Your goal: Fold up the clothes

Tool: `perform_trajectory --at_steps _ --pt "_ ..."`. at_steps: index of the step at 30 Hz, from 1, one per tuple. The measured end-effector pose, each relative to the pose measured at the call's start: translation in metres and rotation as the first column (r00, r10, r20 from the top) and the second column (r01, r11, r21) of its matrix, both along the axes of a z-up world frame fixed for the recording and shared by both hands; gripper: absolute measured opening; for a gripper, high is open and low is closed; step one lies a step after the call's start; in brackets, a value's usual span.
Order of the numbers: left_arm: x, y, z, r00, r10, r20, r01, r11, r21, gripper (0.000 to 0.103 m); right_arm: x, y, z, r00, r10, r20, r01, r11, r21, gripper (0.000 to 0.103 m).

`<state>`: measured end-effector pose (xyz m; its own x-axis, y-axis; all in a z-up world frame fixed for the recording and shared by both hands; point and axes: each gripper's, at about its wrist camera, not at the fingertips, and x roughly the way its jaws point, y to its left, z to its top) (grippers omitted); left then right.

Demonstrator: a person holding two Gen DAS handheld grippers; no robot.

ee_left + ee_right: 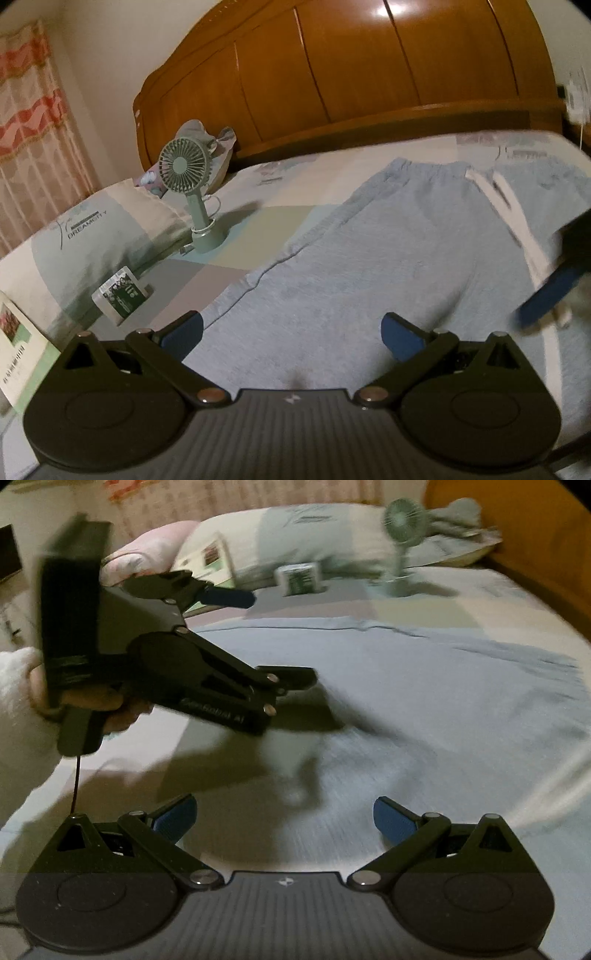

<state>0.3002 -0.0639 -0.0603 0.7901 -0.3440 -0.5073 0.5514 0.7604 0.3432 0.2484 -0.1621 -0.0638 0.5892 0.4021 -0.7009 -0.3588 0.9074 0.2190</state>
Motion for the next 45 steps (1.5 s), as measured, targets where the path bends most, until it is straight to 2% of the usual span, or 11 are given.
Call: perform_trajectory --at_steps 4,7,9,16,18,20,25,29,32,38,45 --pt "0.002 0.009 0.008 1.000 0.007 -0.016 -0.008 0.999 -0.039 0.102 0.034 0.005 -0.019 0.998 -0.005 -0.068 0.006 1.000 0.006 0.103" --pt "0.008 0.012 0.006 0.999 0.002 -0.046 -0.004 0.999 -0.038 0.102 0.022 0.000 -0.012 0.994 0.071 -0.079 -0.063 0.993 0.103 0.103" --pt "0.014 0.011 -0.002 0.995 -0.004 -0.096 0.001 1.000 -0.030 0.102 0.006 -0.006 -0.006 0.995 0.063 -0.080 -0.053 0.990 0.132 0.103" --pt "0.017 -0.003 -0.044 0.973 -0.012 -0.230 0.031 0.996 0.078 0.102 -0.058 -0.035 0.016 0.994 -0.093 -0.050 0.097 0.991 0.087 0.103" --pt "0.015 0.005 -0.039 0.968 -0.001 -0.252 0.016 0.998 0.058 0.102 -0.070 -0.049 0.016 0.986 -0.158 -0.046 0.161 0.985 0.069 0.103" --pt "0.007 0.011 -0.029 0.973 0.010 -0.228 0.005 0.998 0.068 0.102 -0.082 -0.064 0.017 0.974 -0.222 -0.041 0.224 0.973 0.052 0.103" --pt "-0.018 0.015 -0.004 0.986 -0.011 -0.169 0.027 0.995 0.093 0.102 -0.080 -0.079 0.007 0.964 -0.267 0.006 0.267 0.961 -0.071 0.103" --pt "-0.030 0.005 0.002 0.986 -0.024 -0.162 0.039 0.995 0.091 0.102 -0.078 -0.090 -0.001 0.954 -0.294 0.049 0.298 0.939 -0.169 0.103" --pt "-0.038 -0.001 -0.001 0.982 -0.015 -0.187 0.033 0.995 0.090 0.102 -0.075 -0.103 -0.016 0.943 -0.333 0.001 0.324 0.916 -0.235 0.103" --pt "-0.049 -0.003 -0.003 0.969 0.003 -0.246 0.016 0.997 0.077 0.102 -0.097 -0.118 -0.020 0.927 -0.374 0.027 0.368 0.893 -0.257 0.103" --pt "-0.051 -0.031 0.011 0.964 -0.059 -0.258 0.067 0.997 0.024 0.102 -0.089 -0.118 -0.009 0.904 -0.422 0.066 0.425 0.876 -0.227 0.103"
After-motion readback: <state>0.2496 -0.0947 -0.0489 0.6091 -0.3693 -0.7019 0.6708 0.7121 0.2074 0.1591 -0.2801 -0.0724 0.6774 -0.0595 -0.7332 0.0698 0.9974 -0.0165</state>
